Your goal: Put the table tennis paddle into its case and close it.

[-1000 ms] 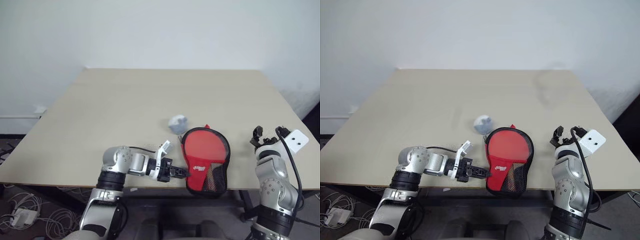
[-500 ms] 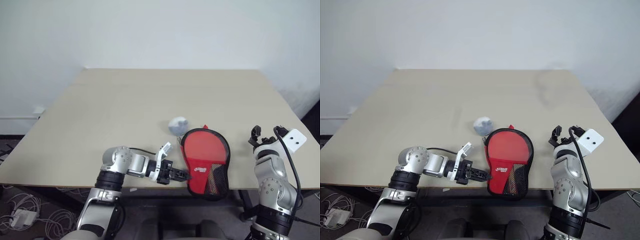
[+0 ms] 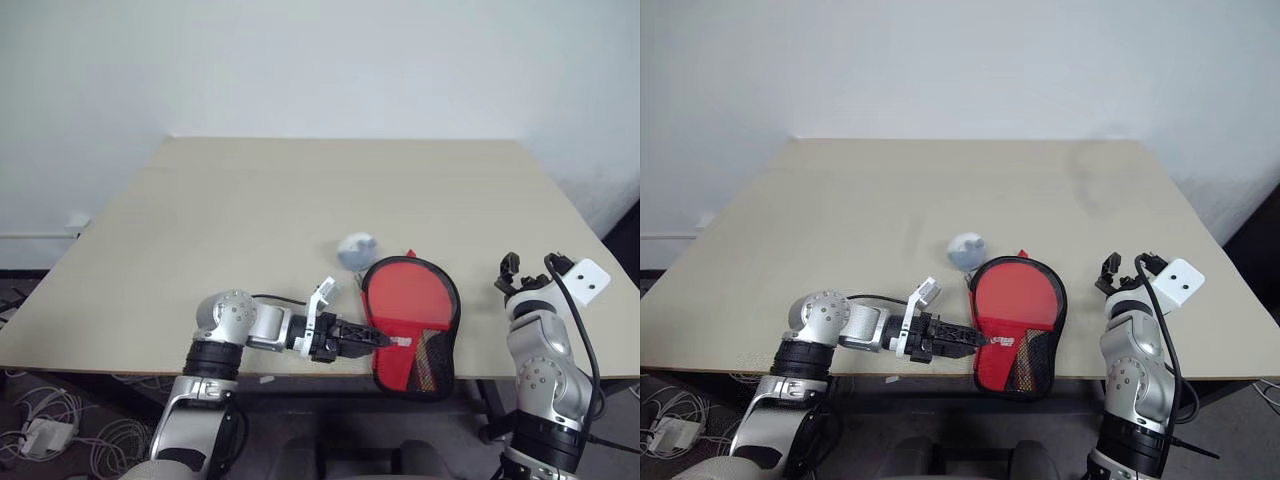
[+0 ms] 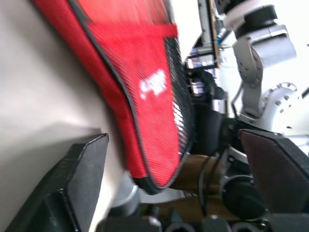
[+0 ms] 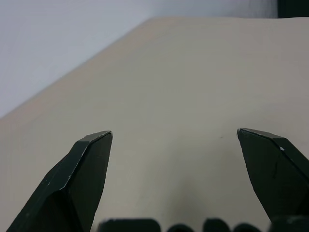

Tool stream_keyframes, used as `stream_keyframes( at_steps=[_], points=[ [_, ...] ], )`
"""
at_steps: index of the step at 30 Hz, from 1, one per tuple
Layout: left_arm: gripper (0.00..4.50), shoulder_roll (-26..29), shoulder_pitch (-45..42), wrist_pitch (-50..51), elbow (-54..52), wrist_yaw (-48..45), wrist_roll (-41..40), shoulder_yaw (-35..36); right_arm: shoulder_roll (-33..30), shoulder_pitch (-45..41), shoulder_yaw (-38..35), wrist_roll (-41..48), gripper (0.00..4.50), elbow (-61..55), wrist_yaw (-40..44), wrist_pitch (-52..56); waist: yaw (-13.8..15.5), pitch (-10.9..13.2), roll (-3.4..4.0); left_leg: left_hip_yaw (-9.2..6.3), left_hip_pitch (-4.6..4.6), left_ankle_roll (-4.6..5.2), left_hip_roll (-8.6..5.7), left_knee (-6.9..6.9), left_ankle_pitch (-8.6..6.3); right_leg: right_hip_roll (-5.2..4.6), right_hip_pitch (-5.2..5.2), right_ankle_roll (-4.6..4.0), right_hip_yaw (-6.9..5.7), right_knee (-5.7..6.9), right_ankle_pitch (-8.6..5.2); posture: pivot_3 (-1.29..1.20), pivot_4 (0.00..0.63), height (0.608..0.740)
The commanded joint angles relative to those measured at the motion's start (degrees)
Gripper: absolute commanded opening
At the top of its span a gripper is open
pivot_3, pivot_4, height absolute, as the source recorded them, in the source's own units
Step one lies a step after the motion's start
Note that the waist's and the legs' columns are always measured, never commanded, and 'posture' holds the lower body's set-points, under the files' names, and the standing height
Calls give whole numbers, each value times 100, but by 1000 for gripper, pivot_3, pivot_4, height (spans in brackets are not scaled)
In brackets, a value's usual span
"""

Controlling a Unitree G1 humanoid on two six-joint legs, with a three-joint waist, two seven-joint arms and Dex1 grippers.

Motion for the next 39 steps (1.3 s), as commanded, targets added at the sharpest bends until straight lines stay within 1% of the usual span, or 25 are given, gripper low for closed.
stream_keyframes(
  at_steps=[1,3,5,7,8,11,14,16,17,18,20,22,25,27,35,37,39],
  points=[
    [4458,874,140,-1726,-923,-1341,641,-807,-174,-175,-10,51,4500,-224,75,-1,-1,0,0,1,-1,-6,0,-7,3,1,-4,-1,2,0,0,0,0,740],
    [4458,1016,174,-2721,-1052,-1883,889,-880,-267,-230,-17,77,4500,-231,116,29,7,1,5,14,-1,-19,0,-25,11,0,-18,-11,12,0,-1,0,0,740],
    [4458,849,51,-3260,-932,-2002,921,-656,-349,-284,-34,93,4500,-189,147,60,64,1,5,15,-3,-22,0,-26,15,-2,-20,-13,10,-1,-1,0,0,740],
    [4458,695,-52,-3842,-974,-2254,1068,-733,-432,-374,-57,91,4500,-86,173,78,102,2,2,17,-3,-18,-1,-22,16,-5,-24,-17,10,-5,-4,0,0,740],
    [4458,594,-73,-4094,-1026,-2295,1220,-884,-466,-422,-61,84,4500,-33,190,80,104,2,2,19,-4,-18,-1,-21,16,-5,-23,-19,10,-6,-5,0,0,740],
    [4458,262,-145,-4574,-955,-2190,1761,-1411,-559,-580,-28,76,4500,107,272,122,107,1,2,19,-6,-15,-2,-21,18,-3,-17,-11,13,-6,-1,0,0,740],
    [4458,-341,-99,-5667,-384,-1900,2620,-1983,-686,-786,61,55,4500,232,387,166,107,1,3,22,-5,-12,-2,-22,19,-1,-16,-10,17,-5,0,0,0,740],
    [4458,-608,-68,-6295,42,-1790,3182,-2388,-740,-899,81,36,4500,322,425,198,119,1,3,23,-5,-9,-3,-21,21,0,-16,-9,19,-4,0,0,0,740],
    [4458,-682,-58,-6532,204,-1762,3383,-2506,-754,-929,83,29,4500,346,437,207,118,1,3,24,-5,-9,-2,-21,21,2,-18,-9,21,-3,0,0,0,740],
    [4458,-747,-42,-6976,426,-1604,3678,-2601,-763,-949,102,10,4500,345,441,222,119,1,3,25,-4,-9,-1,-23,21,6,-21,-9,27,-2,0,0,0,740],
    [4458,-910,-45,-7572,811,-1369,3971,-2595,-786,-960,136,-19,4500,324,456,241,136,1,3,24,-4,-8,0,-25,21,8,-22,-9,27,-2,0,0,0,740],
    [4458,-1126,-95,-7886,1148,-1068,4122,-2460,-806,-931,140,-28,4500,286,454,253,154,1,4,25,-4,-7,0,-23,21,6,-21,-9,27,-2,0,0,0,740],
    [4458,-1275,-142,-8323,1448,-801,4382,-2387,-815,-851,102,-14,4500,230,447,259,159,1,3,26,-4,-6,-2,-20,21,4,-19,-8,28,-3,0,0,0,740],
    [4458,-1324,-164,-8292,1566,-727,4454,-2334,-809,-799,92,-17,4500,207,436,265,160,1,3,25,-5,-6,-2,-20,21,3,-18,-8,27,-4,0,0,0,740],
    [4458,-1107,-12,-8203,1501,-952,4699,-2388,-852,-847,123,-18,4500,226,473,277,156,0,3,24,-3,-6,-2,-20,21,5,-18,-7,27,-2,0,0,0,740],
    [4458,-1019,2,-8279,1589,-998,4812,-2453,-964,-971,191,-5,4500,323,587,378,151,0,3,24,-3,-6,-1,-20,21,5,-18,-7,27,-2,0,0,0,740],
    [4458,-953,27,-8355,1712,-958,4937,-2501,-1079,-1261,249,284,4500,510,896,708,143,0,3,25,0,-6,-1,-20,21,6,-17,-7,27,-1,0,0,0,740]
  ],
)
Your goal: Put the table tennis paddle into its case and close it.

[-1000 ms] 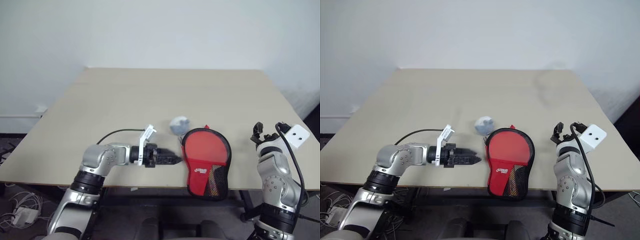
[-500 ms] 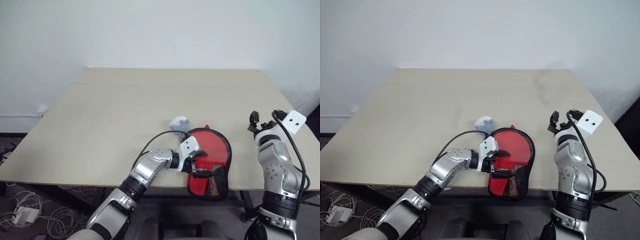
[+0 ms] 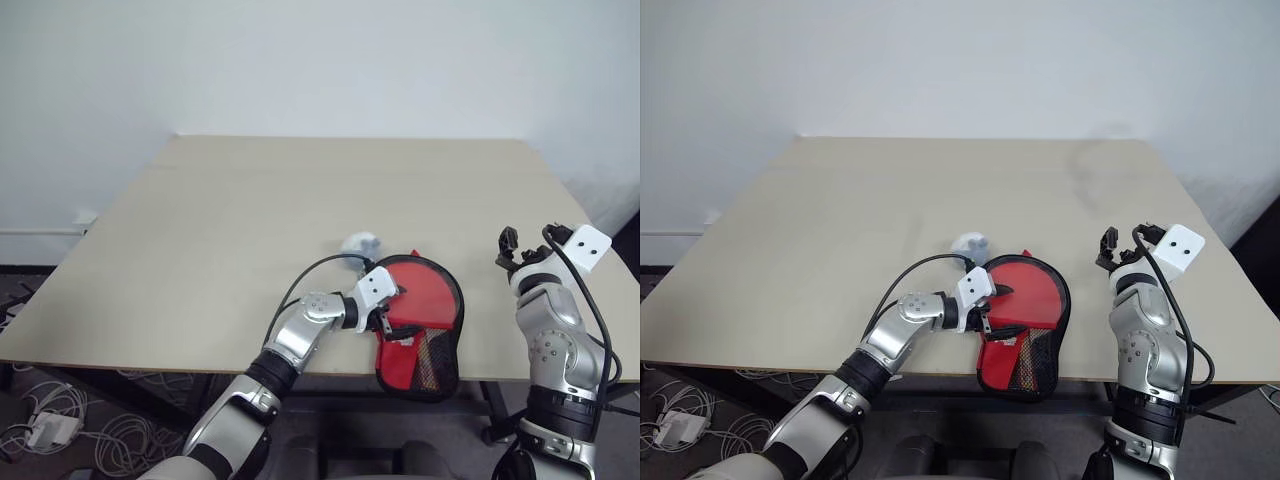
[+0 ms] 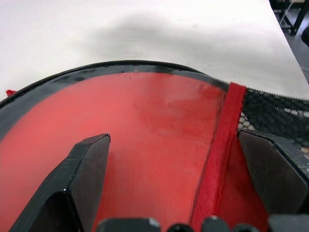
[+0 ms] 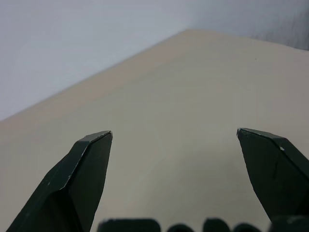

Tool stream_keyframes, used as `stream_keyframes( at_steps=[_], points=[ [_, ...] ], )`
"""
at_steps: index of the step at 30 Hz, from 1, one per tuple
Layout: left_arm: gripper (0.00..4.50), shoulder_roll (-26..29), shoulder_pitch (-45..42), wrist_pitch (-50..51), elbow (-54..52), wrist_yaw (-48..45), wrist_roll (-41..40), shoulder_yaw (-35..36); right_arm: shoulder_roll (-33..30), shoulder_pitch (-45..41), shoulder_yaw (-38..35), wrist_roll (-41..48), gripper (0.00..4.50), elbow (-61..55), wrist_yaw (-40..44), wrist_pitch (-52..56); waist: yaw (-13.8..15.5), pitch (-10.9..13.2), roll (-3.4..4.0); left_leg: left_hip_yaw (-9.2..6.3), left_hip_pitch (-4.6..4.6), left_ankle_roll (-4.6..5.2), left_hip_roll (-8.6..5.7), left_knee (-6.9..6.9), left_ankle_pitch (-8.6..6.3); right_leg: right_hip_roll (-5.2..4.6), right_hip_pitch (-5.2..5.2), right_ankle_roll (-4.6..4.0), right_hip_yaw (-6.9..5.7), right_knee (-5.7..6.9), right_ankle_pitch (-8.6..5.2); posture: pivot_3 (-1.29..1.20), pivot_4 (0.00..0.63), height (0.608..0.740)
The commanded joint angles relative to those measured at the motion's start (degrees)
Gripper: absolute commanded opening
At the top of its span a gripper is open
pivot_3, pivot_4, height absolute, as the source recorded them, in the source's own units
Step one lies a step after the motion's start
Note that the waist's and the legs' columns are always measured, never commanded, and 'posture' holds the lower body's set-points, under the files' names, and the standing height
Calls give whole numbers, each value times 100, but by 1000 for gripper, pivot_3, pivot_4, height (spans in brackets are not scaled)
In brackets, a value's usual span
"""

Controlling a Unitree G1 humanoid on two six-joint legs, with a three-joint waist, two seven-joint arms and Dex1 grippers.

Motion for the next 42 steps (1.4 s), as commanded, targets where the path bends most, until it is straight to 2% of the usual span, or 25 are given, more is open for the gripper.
stream_keyframes(
  at_steps=[1,4,8,15,17,21,28,34,39,42],
  points=[
    [4458,191,142,-1,226,-29,428,-174,-296,-608,169,376,4500,164,555,484,-7,-1,0,1,3,0,1,0,0,0,2,0,0,0,0,0,0,740],
    [4458,213,280,154,177,-59,470,-198,-573,-1023,550,471,4500,450,1210,853,-11,-4,-1,-1,9,0,3,0,0,2,9,-1,0,0,0,0,0,740],
    [4458,170,360,348,204,20,476,-165,-585,-1747,782,747,4500,1046,1798,1272,0,-9,-8,-8,11,0,3,0,0,3,17,-1,-8,-2,0,0,0,740],
    [4458,134,383,486,311,56,480,-65,-239,-3213,1083,921,4500,3397,2829,1848,-5,-15,-18,-12,28,0,3,2,0,3,37,-1,-16,-3,1,0,0,740],
    [4458,141,390,470,324,78,516,-63,-181,-3394,1180,813,4500,3807,3020,1858,-4,-17,-21,-12,48,0,3,-5,-1,4,56,-1,-18,-7,0,0,0,740],
    [4458,164,399,331,344,88,467,36,22,-3732,1142,545,4500,4823,2898,1535,1,-22,-29,-11,57,0,2,-7,-2,1,66,-1,-19,-8,0,0,0,740],
    [4458,177,388,333,380,173,486,115,183,-3697,1631,27,4500,4937,3142,1346,-12,-22,-29,-12,59,0,3,-7,-2,2,64,-1,-19,-6,0,0,0,740],
    [4458,151,416,309,338,225,514,96,369,-3679,1554,85,4500,4975,3323,1569,-12,-22,-30,-12,58,-1,3,-7,-2,2,63,-1,-19,-5,0,0,0,740],
    [4458,135,356,326,364,250,501,125,361,-3582,1999,-387,4500,4839,3370,1346,-15,-22,-30,-12,60,-1,2,-7,-2,1,64,-1,-19,-4,0,0,0,740],
    [4500,148,346,260,434,283,565,91,290,-3472,2358,-810,3558,4731,3321,1079,-18,-22,-30,-11,61,-1,2,-7,-2,1,64,-1,-19,-4,0,0,0,740]
  ],
)
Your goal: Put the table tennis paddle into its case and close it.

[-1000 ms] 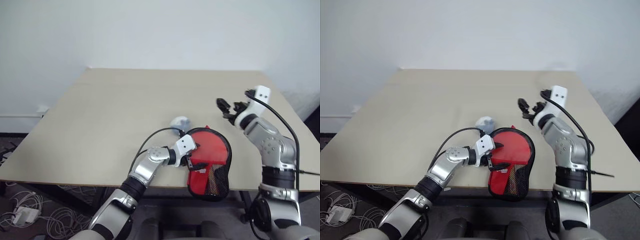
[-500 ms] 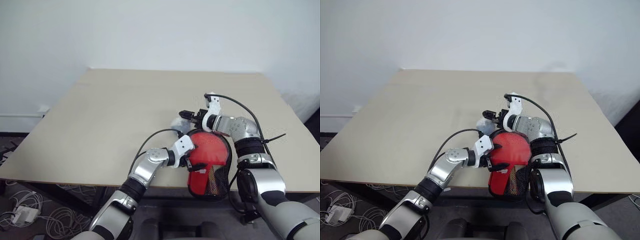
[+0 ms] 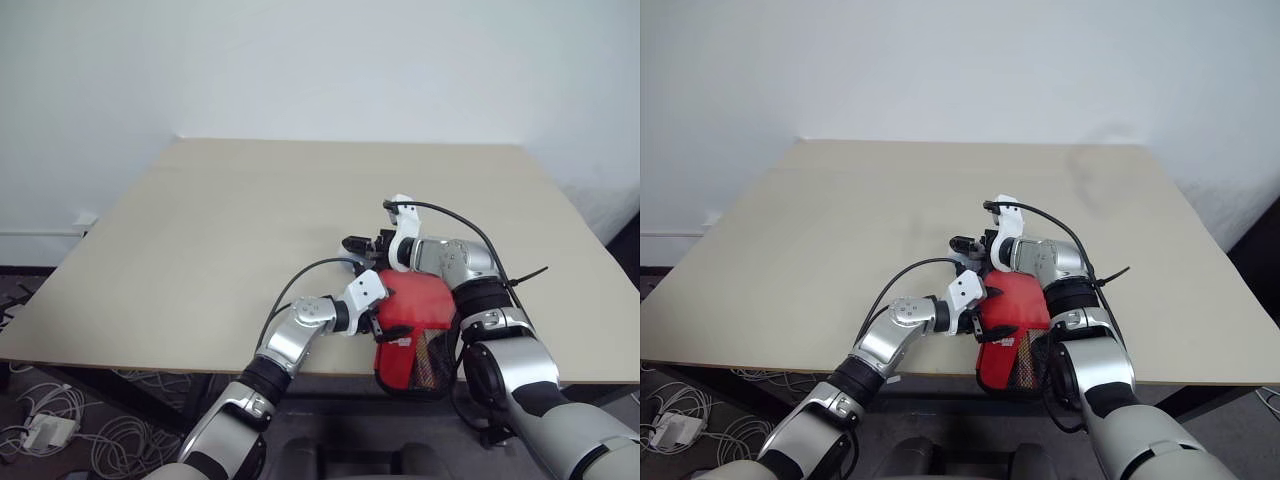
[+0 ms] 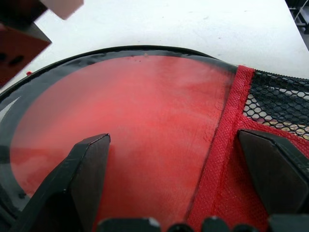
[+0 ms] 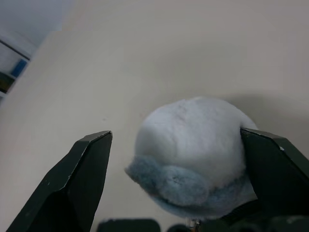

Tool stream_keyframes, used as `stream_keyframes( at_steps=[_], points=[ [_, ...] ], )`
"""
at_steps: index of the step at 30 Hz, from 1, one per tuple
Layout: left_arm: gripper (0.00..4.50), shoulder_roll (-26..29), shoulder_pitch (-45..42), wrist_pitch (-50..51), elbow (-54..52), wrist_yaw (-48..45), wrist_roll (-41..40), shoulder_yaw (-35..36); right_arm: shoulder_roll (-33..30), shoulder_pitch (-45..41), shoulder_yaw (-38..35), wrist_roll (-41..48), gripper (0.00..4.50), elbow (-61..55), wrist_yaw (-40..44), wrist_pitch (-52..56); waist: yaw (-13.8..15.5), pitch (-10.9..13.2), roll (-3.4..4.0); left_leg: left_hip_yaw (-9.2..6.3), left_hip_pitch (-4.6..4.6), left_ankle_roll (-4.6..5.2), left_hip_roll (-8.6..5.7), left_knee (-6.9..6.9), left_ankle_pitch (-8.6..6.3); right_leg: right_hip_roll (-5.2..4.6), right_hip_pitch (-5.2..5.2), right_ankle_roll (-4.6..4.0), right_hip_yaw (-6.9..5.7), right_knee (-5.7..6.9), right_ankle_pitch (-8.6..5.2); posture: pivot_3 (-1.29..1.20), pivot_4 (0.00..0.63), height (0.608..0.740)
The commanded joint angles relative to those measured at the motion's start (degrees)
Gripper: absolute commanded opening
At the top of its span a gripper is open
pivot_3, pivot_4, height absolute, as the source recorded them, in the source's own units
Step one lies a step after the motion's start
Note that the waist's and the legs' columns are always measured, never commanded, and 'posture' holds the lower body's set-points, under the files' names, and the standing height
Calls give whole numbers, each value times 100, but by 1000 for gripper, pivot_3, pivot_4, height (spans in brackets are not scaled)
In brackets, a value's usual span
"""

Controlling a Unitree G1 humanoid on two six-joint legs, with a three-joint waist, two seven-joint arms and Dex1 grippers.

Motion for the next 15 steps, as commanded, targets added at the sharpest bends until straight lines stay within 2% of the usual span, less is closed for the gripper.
stream_keyframes(
  at_steps=[1,7,10,12,15],
  points=[
    [4500,146,107,170,472,171,411,-121,-99,52,401,-496,3238,-307,-32,-325,0,0,0,0,0,0,0,0,0,0,0,0,0,0,0,0,0,740],
    [4500,156,149,257,378,146,382,-122,-87,262,693,-776,1146,-620,88,-349,-1,-2,-2,0,10,0,0,0,0,0,4,0,0,1,0,0,0,740],
    [4500,148,110,279,407,146,379,-113,-20,342,631,-709,320,-806,128,-343,-1,-4,-5,0,11,0,0,0,0,0,5,0,0,1,0,0,0,740],
    [4500,141,102,290,410,153,379,-114,39,396,508,-577,24,-967,160,-327,0,-4,-6,0,11,-1,0,0,0,0,6,0,0,1,0,0,0,740],
    [4500,133,108,317,385,172,384,-118,135,474,244,-463,14,-1212,67,-661,0,-4,-6,-1,11,-1,1,0,0,0,6,0,0,1,0,0,0,740]
  ],
)
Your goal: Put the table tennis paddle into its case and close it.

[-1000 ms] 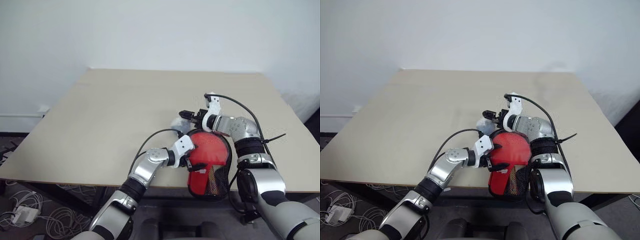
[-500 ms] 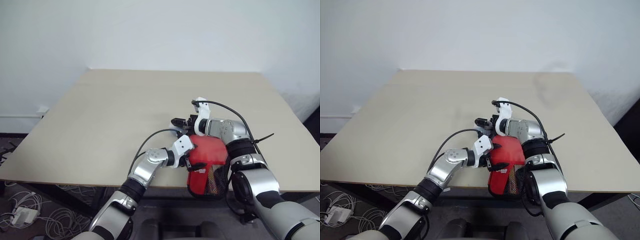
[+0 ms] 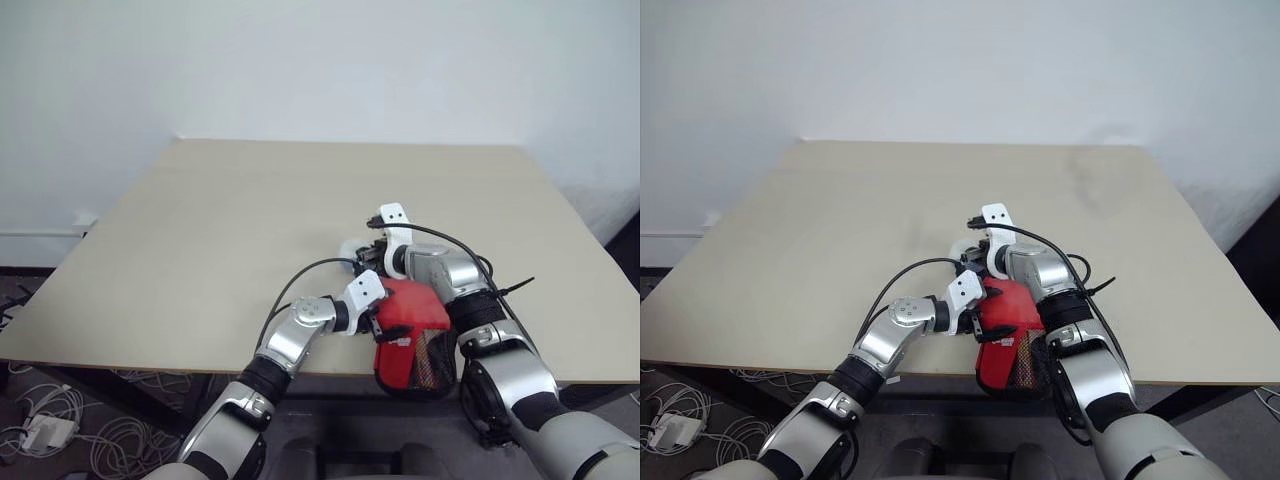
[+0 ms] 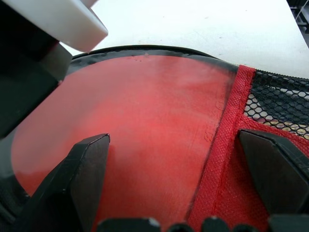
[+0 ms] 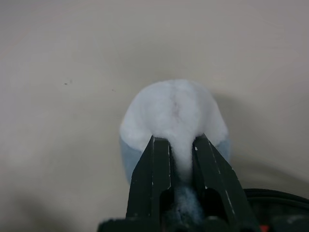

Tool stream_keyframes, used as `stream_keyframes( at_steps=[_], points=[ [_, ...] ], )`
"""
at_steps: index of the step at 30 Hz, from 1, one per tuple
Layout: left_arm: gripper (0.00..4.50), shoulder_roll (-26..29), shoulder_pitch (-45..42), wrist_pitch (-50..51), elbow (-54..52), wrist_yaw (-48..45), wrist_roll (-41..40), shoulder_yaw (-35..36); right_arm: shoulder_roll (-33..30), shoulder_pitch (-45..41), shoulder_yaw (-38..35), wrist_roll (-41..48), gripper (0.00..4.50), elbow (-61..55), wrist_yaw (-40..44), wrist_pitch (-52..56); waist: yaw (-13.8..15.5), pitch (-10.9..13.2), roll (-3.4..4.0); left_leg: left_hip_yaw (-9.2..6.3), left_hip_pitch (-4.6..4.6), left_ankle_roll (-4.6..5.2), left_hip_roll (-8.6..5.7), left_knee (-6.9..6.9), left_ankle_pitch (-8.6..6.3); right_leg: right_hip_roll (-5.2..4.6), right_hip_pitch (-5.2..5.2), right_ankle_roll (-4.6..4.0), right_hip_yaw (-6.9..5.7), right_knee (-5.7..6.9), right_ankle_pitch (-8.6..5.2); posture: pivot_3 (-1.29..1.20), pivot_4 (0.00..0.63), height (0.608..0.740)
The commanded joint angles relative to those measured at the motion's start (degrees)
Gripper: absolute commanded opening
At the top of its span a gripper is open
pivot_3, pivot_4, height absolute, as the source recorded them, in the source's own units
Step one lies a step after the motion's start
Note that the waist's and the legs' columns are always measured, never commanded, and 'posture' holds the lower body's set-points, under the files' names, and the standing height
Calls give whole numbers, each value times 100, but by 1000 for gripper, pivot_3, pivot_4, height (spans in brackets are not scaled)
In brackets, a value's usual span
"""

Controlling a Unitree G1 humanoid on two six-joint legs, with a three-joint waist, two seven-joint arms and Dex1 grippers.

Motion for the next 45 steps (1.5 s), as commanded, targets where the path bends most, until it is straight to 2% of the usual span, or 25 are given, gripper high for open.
stream_keyframes(
  at_steps=[1,5,10,15,21,25,33,38,45],
  points=[
    [4500,124,119,332,351,151,367,-119,97,-46,-380,101,14,-417,-215,-628,1,0,0,0,0,0,0,0,0,0,0,0,0,0,0,0,0,740],
    [4500,143,155,371,309,168,386,-139,228,-254,-1013,148,13,-101,-944,-1484,0,0,0,1,0,0,0,0,0,0,-2,0,0,0,0,0,0,740],
    [4500,172,196,395,248,199,393,-140,78,-560,-1452,-77,13,740,-1813,-2576,-1,1,1,3,0,-1,0,-1,0,0,-2,0,1,0,0,0,0,740],
    [4500,194,174,404,252,274,391,-84,-247,-603,-1659,-199,13,1485,-2186,-3224,-2,1,1,5,0,0,0,-1,0,-1,0,0,3,0,0,0,0,740],
    [4500,244,163,426,222,284,393,-56,-718,-230,-2035,-63,12,1478,-2299,-3388,-2,1,1,5,0,0,-1,-1,0,-1,3,-1,4,-1,0,0,0,740],
    [4500,204,110,425,296,304,401,-62,-968,413,-2325,162,12,607,-2299,-3017,8,1,1,6,2,0,-1,-1,0,-2,6,-1,5,-2,-1,0,0,740],
    [4500,104,-69,262,542,117,451,-262,-1138,2199,-2673,547,11,-2106,-2442,-1902,33,1,5,6,2,1,-3,0,0,-7,6,-1,5,-6,-3,0,0,740],
    [4500,-24,-198,206,741,17,474,-358,-1038,3376,-2922,995,10,-3697,-2462,-1269,77,1,6,2,0,4,-8,1,-2,-16,3,-8,-1,-15,-10,0,0,740],
    [4500,-181,-302,112,969,-112,517,-426,-663,4901,-3073,1378,10,-5309,-2445,-1171,172,-3,9,1,0,9,-9,3,-7,-19,5,10,-4,-28,-28,0,0,740]
  ],
)
